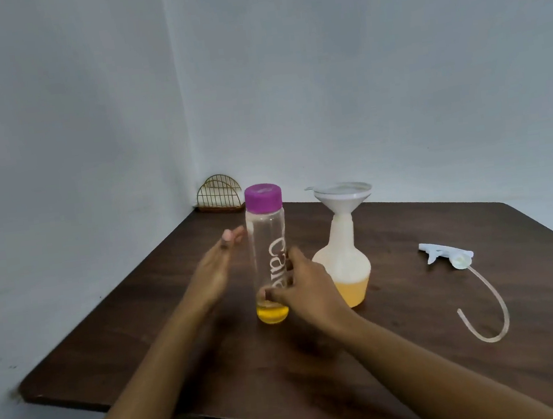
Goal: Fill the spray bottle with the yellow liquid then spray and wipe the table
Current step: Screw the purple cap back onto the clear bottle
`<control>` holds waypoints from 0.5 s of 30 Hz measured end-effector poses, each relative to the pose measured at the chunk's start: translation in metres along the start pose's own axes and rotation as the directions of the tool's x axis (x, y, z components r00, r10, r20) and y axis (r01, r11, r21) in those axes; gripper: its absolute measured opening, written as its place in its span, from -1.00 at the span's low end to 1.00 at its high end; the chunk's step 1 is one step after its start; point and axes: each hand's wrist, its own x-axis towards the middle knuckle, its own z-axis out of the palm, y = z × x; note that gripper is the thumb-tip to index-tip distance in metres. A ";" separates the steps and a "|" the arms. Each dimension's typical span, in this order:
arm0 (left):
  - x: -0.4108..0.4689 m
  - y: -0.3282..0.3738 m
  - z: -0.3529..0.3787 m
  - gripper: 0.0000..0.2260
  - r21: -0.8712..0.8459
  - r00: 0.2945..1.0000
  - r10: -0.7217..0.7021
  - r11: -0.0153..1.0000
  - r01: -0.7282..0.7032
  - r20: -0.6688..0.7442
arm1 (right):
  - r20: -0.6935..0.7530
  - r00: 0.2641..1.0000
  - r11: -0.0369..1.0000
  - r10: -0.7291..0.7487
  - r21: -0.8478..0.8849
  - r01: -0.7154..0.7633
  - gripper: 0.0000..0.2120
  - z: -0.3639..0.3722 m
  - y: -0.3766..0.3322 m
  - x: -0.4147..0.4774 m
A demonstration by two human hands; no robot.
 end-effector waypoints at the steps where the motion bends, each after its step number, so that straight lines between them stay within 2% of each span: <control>1: 0.013 -0.016 -0.010 -0.58 0.220 0.998 -0.056 0.974 0.060 -0.023 | -0.028 1.000 1.000 0.006 -0.001 -0.006 -0.57 0.006 -0.001 0.012; 2: 0.026 -0.033 -0.019 -0.55 0.473 0.991 -0.130 0.873 0.119 -0.010 | -0.059 0.998 1.000 0.016 -0.004 -0.017 -0.58 0.013 -0.002 0.026; 3: 0.037 -0.050 -0.025 -0.49 0.677 0.977 -0.213 0.721 0.152 0.007 | -0.088 0.995 0.999 0.034 -0.006 -0.035 -0.58 0.020 -0.003 0.040; 4: 0.044 -0.061 -0.028 -0.44 0.798 0.962 -0.272 0.584 0.151 0.017 | -0.115 0.992 0.998 0.057 -0.006 -0.058 -0.57 0.025 -0.003 0.055; 5: 0.052 -0.070 -0.031 -0.41 0.848 0.954 -0.298 0.513 0.135 0.028 | -0.136 0.987 0.997 0.080 -0.002 -0.081 -0.56 0.032 -0.002 0.073; 11: 0.075 -0.088 -0.032 -0.36 0.882 0.972 -0.227 0.469 0.050 0.065 | -0.250 0.946 0.978 0.208 0.079 -0.194 -0.51 0.058 0.012 0.184; 15: 0.077 -0.093 -0.031 -0.37 0.871 0.979 -0.191 0.490 0.039 0.064 | -0.319 0.913 0.967 0.252 0.118 -0.226 -0.43 0.069 0.030 0.248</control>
